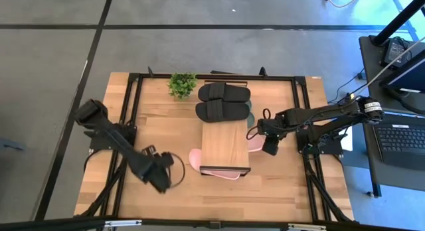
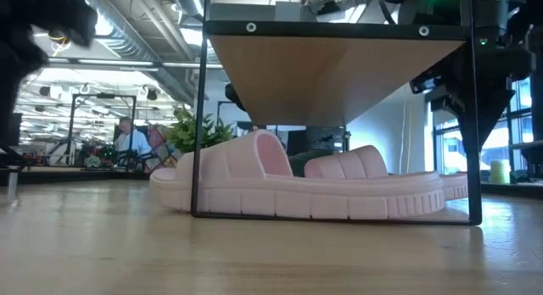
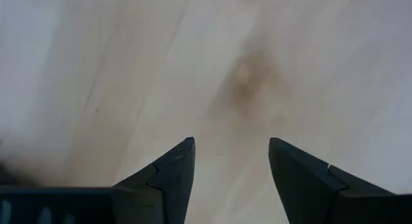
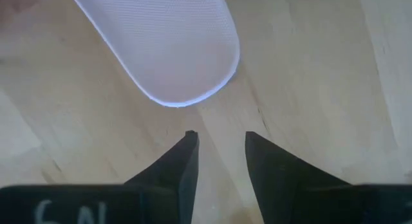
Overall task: Pick and place slides into the shelf
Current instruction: Put the pink slide under the shelf
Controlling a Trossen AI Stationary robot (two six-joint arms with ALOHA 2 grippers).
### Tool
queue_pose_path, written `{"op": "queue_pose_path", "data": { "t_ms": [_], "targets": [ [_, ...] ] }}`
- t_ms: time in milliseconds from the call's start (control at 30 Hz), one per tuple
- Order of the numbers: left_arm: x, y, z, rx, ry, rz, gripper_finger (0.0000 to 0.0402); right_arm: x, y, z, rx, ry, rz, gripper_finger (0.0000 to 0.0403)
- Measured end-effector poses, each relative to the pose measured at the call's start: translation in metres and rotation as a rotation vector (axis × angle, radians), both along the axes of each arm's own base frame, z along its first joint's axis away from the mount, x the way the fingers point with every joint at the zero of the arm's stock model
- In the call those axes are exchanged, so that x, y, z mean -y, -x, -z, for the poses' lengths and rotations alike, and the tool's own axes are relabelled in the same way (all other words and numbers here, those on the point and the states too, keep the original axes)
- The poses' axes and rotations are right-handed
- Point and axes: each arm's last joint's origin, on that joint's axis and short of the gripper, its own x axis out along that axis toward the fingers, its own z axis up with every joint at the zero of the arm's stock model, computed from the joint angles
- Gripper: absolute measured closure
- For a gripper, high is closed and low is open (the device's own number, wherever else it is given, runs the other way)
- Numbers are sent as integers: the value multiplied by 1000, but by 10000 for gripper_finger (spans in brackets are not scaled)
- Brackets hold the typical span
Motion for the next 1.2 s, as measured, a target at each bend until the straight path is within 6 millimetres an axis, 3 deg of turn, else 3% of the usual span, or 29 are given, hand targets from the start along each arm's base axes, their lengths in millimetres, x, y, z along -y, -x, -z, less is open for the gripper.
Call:
{"op": "queue_pose_path", "data": {
  "t_ms": [300, 600, 933, 1200],
  "targets": [
    [-72, 2, 37, -95, 92, -25, 212, 1, 1, 4, -58, 39, -40, 273],
    [-116, -28, 42, 48, 110, 111, 212, 11, -10, 22, -130, 114, -122, 273],
    [-112, -39, 39, 130, 109, 507, 212, 27, -12, 30, -184, 111, -137, 273],
    [-113, -41, 41, 133, 117, 525, 212, 38, -13, 30, -163, 118, -204, 273]
  ]
}}
